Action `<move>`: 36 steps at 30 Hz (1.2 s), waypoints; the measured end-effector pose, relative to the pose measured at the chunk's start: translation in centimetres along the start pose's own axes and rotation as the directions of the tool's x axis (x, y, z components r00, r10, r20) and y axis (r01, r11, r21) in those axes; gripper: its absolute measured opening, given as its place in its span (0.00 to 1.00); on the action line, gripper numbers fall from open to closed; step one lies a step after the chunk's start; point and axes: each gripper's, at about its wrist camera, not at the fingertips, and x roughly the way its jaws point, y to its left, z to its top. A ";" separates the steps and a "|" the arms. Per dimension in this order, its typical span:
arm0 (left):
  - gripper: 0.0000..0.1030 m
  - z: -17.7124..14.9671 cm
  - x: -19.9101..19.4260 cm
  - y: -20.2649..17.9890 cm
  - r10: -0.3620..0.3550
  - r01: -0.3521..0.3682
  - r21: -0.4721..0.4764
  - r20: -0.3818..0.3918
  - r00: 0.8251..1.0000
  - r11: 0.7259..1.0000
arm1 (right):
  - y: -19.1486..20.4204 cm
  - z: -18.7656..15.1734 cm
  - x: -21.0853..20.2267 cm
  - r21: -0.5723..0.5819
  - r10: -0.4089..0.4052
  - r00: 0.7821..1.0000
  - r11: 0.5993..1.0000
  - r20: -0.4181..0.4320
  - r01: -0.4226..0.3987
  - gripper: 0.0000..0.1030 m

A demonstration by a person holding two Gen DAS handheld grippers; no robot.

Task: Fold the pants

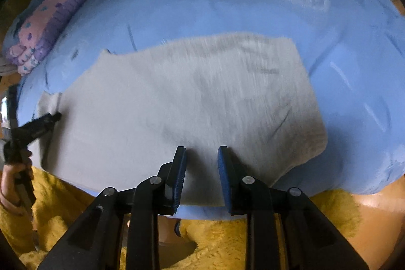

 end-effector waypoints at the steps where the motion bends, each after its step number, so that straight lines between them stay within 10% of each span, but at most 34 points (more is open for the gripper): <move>1: 0.50 0.1 0.1 0.1 -0.003 0.003 -0.003 0.003 1.000 1.000 | -0.2 -0.1 0.2 0.011 0.010 1.000 1.000 0.006 -0.010 0.24; 8: 0.05 -0.1 -1.2 2.1 -0.085 0.089 -0.091 0.048 0.995 0.992 | -1.0 -0.6 0.3 0.043 0.050 0.998 0.998 0.032 -0.051 0.24; 21: 0.03 -4.6 -8.7 10.7 -0.060 0.121 -0.312 0.200 0.978 0.942 | -0.4 -1.0 0.1 0.038 0.018 0.999 0.999 0.042 -0.020 0.24; 36: 0.04 -12.6 -7.3 17.3 -0.045 0.093 -0.542 0.100 0.994 0.835 | 0.9 -0.8 0.5 0.044 -0.024 0.999 0.999 0.037 0.023 0.25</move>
